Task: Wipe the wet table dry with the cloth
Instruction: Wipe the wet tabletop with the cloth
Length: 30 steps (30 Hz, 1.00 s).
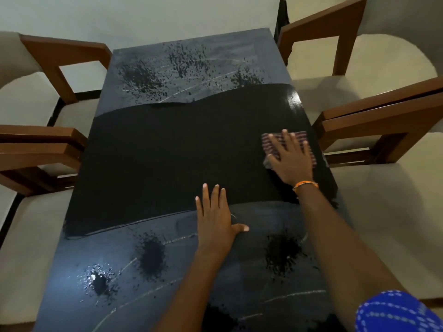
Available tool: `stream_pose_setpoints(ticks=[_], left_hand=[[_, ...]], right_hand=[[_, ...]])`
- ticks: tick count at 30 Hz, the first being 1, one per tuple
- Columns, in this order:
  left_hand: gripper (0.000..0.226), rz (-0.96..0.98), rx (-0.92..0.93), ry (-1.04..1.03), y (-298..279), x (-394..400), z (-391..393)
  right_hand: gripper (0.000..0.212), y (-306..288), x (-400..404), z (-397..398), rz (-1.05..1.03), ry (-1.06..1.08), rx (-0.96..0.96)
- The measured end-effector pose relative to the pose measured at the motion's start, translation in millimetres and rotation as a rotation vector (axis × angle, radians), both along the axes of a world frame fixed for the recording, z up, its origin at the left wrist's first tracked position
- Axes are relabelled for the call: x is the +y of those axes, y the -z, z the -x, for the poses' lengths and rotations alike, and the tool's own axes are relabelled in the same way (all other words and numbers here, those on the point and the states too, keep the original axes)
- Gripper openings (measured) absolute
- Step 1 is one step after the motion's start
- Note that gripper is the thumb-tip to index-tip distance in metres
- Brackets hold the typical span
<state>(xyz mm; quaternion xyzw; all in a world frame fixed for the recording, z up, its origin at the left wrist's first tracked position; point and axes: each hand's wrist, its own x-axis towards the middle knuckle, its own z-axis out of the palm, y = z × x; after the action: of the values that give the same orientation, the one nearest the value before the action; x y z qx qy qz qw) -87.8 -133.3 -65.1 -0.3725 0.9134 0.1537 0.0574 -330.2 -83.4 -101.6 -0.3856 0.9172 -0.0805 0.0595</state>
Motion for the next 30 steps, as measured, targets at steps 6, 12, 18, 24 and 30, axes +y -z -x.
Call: stream_pose_setpoints(ticks=[6, 12, 18, 24, 30], left_hand=[[0.112, 0.013, -0.042, 0.103, 8, 24, 24], [0.112, 0.033, -0.13, 0.1, 6, 34, 36], [0.112, 0.028, -0.182, 0.104, -1, 35, 40], [0.11, 0.023, -0.217, 0.137, -9, 37, 43], [0.111, 0.045, -0.309, 0.197, -14, 36, 49]], right_hand=[[0.058, -1, 44, 50, 0.009, 0.173, -0.055], [0.059, -5, 70, 26, 0.037, 0.153, -0.067], [0.062, -5, 153, -47, 0.019, 0.158, -0.067], [0.063, -5, 182, -80, -0.001, 0.199, -0.086], [0.063, -7, 98, 0, -0.034, 0.115, -0.088]])
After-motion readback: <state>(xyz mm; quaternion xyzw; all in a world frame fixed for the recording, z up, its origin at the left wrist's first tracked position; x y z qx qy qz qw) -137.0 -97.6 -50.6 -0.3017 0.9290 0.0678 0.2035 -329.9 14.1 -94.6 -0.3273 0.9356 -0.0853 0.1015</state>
